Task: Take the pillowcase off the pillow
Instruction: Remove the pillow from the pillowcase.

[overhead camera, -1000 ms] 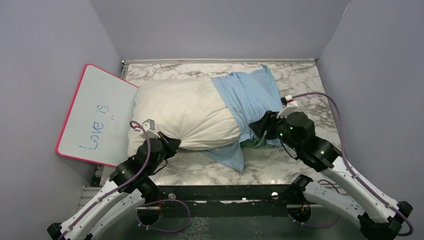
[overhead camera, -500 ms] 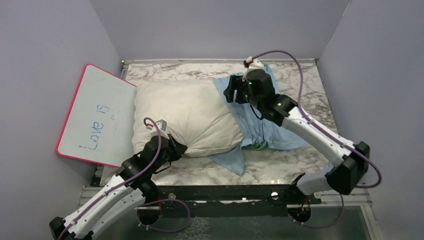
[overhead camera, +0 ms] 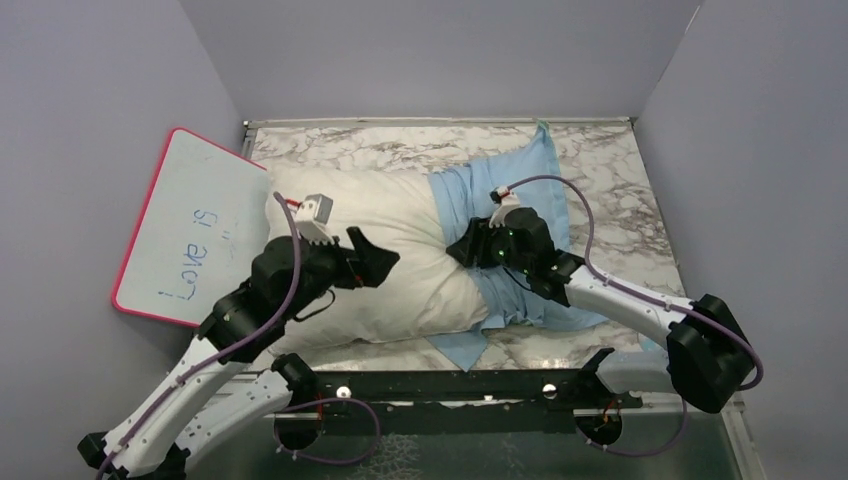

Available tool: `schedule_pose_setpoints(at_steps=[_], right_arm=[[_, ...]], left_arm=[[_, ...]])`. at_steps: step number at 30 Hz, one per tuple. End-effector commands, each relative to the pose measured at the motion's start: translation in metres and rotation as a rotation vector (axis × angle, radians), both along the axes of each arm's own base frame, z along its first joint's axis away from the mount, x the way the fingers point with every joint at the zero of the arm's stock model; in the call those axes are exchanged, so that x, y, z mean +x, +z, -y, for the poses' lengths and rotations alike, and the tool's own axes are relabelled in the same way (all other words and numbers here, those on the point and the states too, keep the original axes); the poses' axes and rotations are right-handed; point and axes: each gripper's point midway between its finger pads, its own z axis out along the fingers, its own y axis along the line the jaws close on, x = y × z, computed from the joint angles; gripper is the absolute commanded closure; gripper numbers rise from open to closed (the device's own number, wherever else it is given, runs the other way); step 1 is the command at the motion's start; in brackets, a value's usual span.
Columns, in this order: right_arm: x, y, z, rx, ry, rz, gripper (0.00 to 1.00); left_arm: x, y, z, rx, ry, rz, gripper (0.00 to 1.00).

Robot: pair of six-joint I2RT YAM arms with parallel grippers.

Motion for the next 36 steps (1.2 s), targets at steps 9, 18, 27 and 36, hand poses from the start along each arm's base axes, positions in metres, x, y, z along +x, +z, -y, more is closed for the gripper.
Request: schedule_pose_setpoints(at_steps=[9,18,27,36], right_arm=[[-0.127,-0.136,0.039,-0.088,0.083,-0.542,0.47],[-0.127,-0.119,0.041,-0.057,0.084,-0.500,0.47],[-0.070,0.037,0.033,0.031,0.049,-0.081,0.37],[0.022,0.209,0.106,-0.125,-0.446,0.384,0.16]], left_arm=[[0.170,0.038,0.033,0.480,0.126,0.161,0.01],[0.182,-0.076,0.016,0.364,0.092,-0.077,0.12],[0.110,-0.087,-0.001,0.126,0.132,-0.001,1.00],[0.063,-0.063,0.004,-0.016,0.038,0.105,1.00]])
